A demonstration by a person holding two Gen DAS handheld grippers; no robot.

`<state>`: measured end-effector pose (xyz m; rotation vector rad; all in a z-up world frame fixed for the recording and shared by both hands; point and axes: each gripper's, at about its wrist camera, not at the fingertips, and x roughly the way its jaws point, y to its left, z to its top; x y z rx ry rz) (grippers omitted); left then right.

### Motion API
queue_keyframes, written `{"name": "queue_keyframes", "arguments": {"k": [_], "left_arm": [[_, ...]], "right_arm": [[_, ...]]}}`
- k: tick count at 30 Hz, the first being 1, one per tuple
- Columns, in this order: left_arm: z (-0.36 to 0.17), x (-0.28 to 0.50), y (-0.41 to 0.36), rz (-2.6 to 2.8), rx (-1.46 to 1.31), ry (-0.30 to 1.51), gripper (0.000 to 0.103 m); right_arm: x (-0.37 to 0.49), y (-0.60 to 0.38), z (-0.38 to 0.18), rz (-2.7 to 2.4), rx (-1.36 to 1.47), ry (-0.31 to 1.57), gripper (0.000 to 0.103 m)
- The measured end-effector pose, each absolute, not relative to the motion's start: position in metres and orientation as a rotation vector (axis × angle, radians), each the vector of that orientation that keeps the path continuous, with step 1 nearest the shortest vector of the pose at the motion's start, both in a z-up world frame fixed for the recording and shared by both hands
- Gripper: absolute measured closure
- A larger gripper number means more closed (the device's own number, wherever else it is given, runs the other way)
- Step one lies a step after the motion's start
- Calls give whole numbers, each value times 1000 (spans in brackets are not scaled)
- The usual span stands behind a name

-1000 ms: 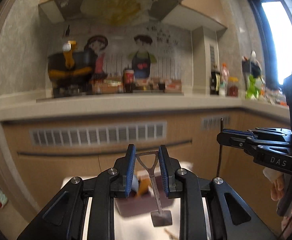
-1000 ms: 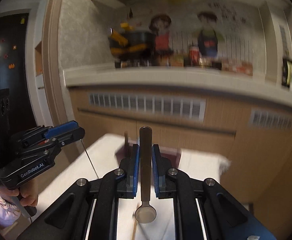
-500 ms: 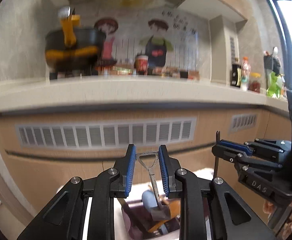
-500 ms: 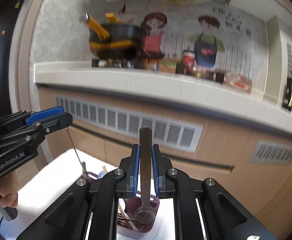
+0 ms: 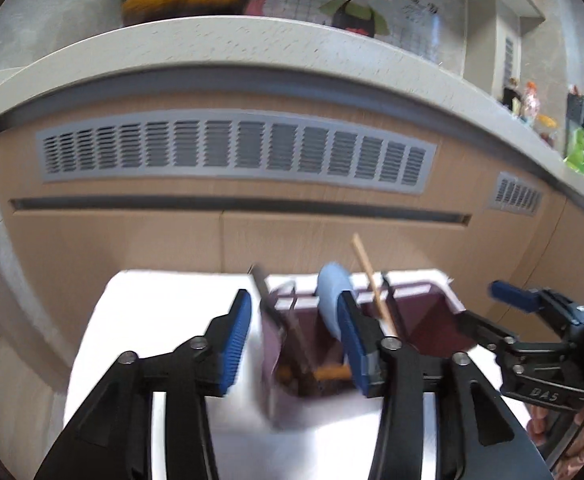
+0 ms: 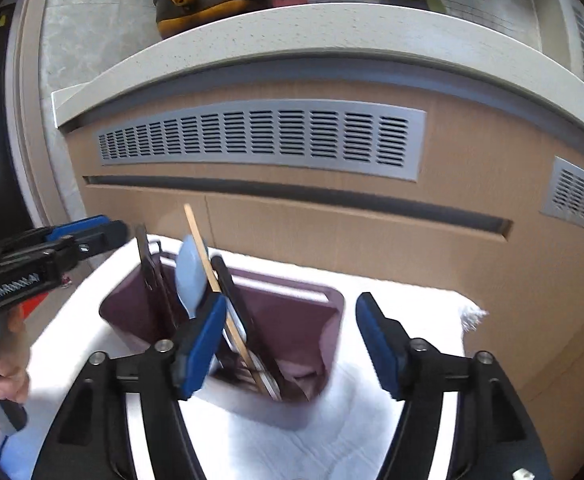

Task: Organize utensils
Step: 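Lower the shovel and spoon into the caddy and open both tools, then grasp the black face-handled spoon with the right tool while the left tool approaches the chopstick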

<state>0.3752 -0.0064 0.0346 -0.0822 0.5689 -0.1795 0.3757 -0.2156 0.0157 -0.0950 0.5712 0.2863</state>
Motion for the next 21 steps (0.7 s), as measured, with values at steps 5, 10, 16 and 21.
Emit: {"name": "queue_keyframes", "arguments": {"k": [5,10,16,21], "left_arm": [[13,336,-13,-162,-54,661,45],[-19,301,-32,-215,-69,834,45],[-55,270,-71,-281,-33,992,45],[-65,251,-107,-341,0,1043,45]], "right_arm": [[342,-227,-3,238,-144,618,3],[307,-236,-24,211,-230,663,0],[260,-266,-38,107,-241,685,0],[217,-298,-39,24,-229,658,0]]}}
